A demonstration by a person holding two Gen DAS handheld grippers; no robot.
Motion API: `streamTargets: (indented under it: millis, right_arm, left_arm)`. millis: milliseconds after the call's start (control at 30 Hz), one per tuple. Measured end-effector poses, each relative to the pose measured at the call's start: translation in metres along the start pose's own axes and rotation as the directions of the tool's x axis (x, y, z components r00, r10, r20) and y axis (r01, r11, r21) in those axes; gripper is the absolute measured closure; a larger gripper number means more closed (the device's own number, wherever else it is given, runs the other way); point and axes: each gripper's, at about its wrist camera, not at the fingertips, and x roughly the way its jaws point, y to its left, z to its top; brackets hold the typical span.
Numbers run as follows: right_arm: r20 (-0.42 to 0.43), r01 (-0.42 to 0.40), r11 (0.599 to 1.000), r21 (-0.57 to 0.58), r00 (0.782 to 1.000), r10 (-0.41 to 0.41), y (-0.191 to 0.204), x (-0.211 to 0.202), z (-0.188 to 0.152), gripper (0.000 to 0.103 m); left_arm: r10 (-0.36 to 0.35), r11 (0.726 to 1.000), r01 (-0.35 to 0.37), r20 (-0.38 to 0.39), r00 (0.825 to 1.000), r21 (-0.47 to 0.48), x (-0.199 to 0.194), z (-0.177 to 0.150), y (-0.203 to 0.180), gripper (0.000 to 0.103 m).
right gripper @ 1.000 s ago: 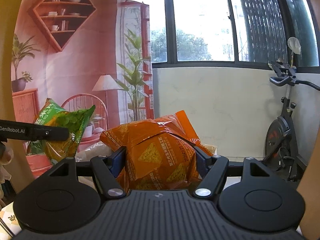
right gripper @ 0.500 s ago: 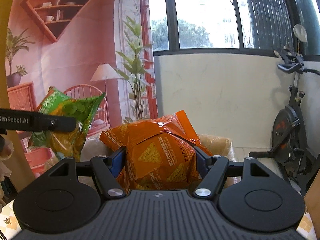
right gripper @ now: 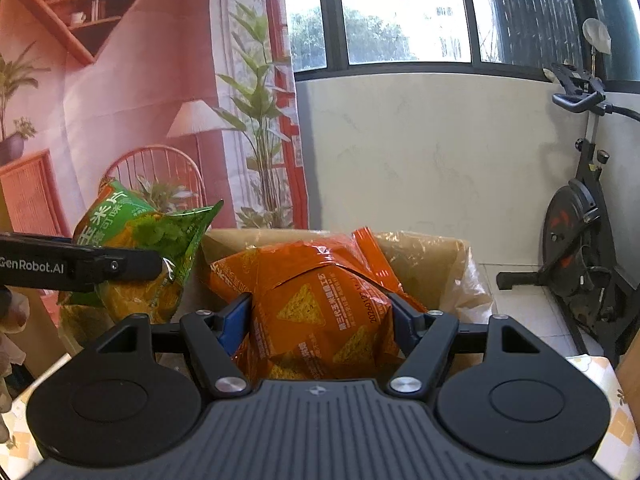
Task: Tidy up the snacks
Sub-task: 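Lower the orange bag into the box and open right gripper while left holds its bag, then lower the green-and-orange bag into the box and open the left gripper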
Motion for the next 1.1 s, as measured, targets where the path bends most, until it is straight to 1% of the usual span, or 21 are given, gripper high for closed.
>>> streamTargets:
  millis: [133, 233, 400, 500, 733, 1000, 1100]
  right_arm:
    - [-0.029, 0.015, 1.000, 0.009, 0.999, -0.014, 0.000, 0.007, -0.001, 0.030]
    - [-0.052, 0.026, 1.000, 0.017, 0.998, -0.025, 0.000, 0.010, -0.003, 0.028]
    - [-0.069, 0.047, 0.999, 0.017, 0.997, -0.046, 0.000, 0.008, -0.005, 0.025]
    - [-0.069, 0.054, 0.998, 0.031, 0.996, -0.052, 0.000, 0.005, -0.006, 0.023]
    - [-0.061, 0.064, 0.997, 0.042, 0.996, -0.061, 0.000, -0.008, -0.005, 0.023]
    - [-0.023, 0.052, 0.997, 0.055, 0.998, -0.051, 0.006, -0.033, -0.004, 0.023]
    - [-0.016, 0.045, 0.997, 0.059, 0.999, -0.044, 0.008, -0.042, -0.005, 0.023]
  left_arm:
    - [-0.008, 1.000, 0.008, -0.002, 1.000, -0.008, 0.002, -0.001, 0.003, 0.016]
    - [-0.001, 1.000, 0.000, -0.016, 1.000, -0.016, 0.004, -0.001, 0.002, 0.014]
    - [0.007, 1.000, -0.007, -0.023, 1.000, -0.002, 0.004, 0.000, -0.003, 0.014]
    - [0.006, 1.000, -0.006, -0.028, 1.000, -0.010, 0.003, 0.002, -0.002, 0.013]
    - [0.008, 0.999, -0.009, -0.029, 1.000, -0.037, -0.005, 0.005, 0.000, 0.012]
    - [0.013, 0.999, -0.013, 0.000, 1.000, -0.051, -0.021, 0.006, 0.001, 0.010]
    - [-0.009, 0.998, 0.009, -0.004, 1.000, -0.057, -0.023, 0.004, 0.001, 0.009]
